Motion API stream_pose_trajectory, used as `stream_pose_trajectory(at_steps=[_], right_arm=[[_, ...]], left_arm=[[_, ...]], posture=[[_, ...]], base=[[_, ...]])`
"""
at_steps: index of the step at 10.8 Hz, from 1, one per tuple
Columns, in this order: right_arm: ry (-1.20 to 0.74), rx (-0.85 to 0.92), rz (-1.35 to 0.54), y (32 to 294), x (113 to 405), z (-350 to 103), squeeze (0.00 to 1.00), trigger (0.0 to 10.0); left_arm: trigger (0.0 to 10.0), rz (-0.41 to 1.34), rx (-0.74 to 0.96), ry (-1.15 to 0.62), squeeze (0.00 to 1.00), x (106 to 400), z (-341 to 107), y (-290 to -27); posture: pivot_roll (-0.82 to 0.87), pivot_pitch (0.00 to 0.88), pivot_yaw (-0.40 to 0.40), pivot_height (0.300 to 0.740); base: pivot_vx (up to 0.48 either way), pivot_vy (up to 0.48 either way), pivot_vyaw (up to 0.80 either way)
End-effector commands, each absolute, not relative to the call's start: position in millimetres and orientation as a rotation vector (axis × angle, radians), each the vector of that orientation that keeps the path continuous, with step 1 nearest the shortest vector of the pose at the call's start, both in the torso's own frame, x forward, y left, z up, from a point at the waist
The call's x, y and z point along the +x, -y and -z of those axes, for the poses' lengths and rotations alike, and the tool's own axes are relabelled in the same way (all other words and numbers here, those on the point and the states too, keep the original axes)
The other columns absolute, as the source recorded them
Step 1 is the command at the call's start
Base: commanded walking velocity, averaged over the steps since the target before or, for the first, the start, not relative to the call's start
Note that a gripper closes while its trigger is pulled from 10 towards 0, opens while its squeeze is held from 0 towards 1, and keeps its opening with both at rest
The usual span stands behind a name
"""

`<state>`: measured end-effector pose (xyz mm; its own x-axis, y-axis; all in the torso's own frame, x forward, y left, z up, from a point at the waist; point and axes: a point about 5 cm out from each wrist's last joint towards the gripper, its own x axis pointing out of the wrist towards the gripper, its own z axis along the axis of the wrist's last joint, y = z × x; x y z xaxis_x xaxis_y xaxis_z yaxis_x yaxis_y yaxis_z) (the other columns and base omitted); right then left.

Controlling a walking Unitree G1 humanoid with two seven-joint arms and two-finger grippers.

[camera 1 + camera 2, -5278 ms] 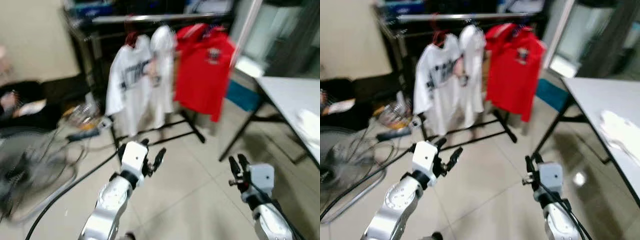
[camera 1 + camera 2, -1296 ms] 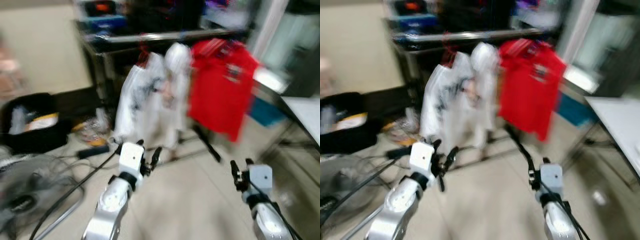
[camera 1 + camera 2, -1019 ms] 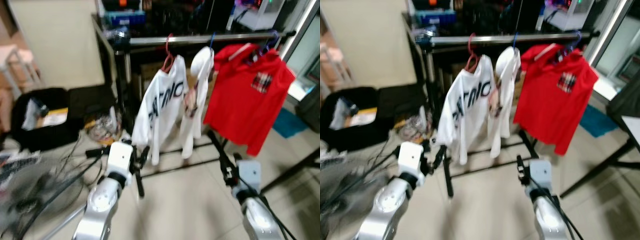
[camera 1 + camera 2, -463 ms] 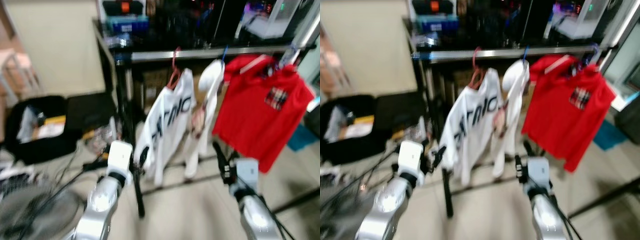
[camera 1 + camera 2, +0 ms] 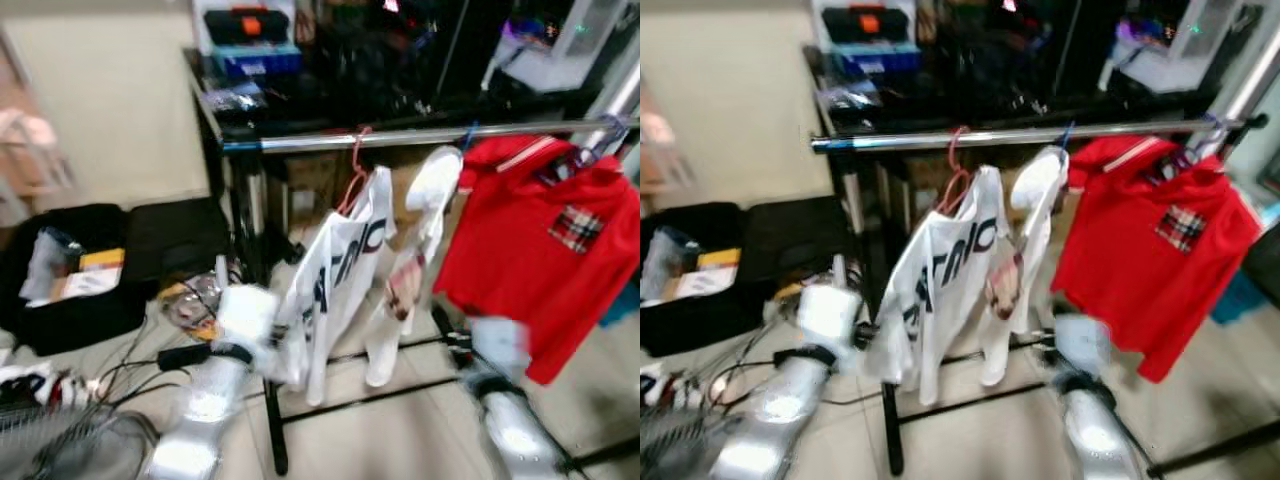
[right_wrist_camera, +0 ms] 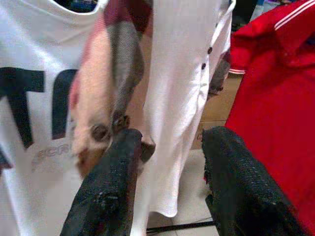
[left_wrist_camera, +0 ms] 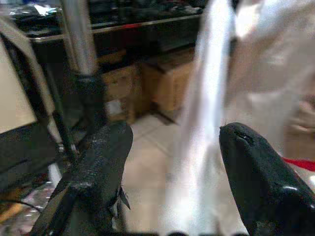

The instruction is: Hang hanger

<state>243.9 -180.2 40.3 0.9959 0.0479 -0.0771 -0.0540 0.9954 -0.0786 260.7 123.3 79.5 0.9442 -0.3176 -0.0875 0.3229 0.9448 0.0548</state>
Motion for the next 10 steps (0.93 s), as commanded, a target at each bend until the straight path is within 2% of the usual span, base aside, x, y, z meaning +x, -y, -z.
stream_pose_trajectory(at_steps=[1,7,10], right_arm=[[-0.07,-0.102,-0.015,193.4,243.6,-43.0,0.0,10.0],[-0.016,-0.107,0.027,196.4,252.6,-54.9,0.0,10.0],[-0.007,-0.101,0.019,196.1,254.1,-59.1,0.0,10.0]], left_arm=[[10.0,0.374,0.067,-0.064,0.0,260.4,-82.5,-110.3],[10.0,0.412,0.113,-0.021,0.0,271.0,-90.1,-111.8],[10.0,0.507,0.101,-0.067,0.0,275.7,-87.3,-108.8]], posture=[[0.11,0.053,-0.033,0.74],[0.12,0.049,-0.036,0.74],[0.11,0.054,-0.04,0.74]], base=[[0.0,0.0,0.0],[0.0,0.0,0.0],[0.0,0.0,0.0]])
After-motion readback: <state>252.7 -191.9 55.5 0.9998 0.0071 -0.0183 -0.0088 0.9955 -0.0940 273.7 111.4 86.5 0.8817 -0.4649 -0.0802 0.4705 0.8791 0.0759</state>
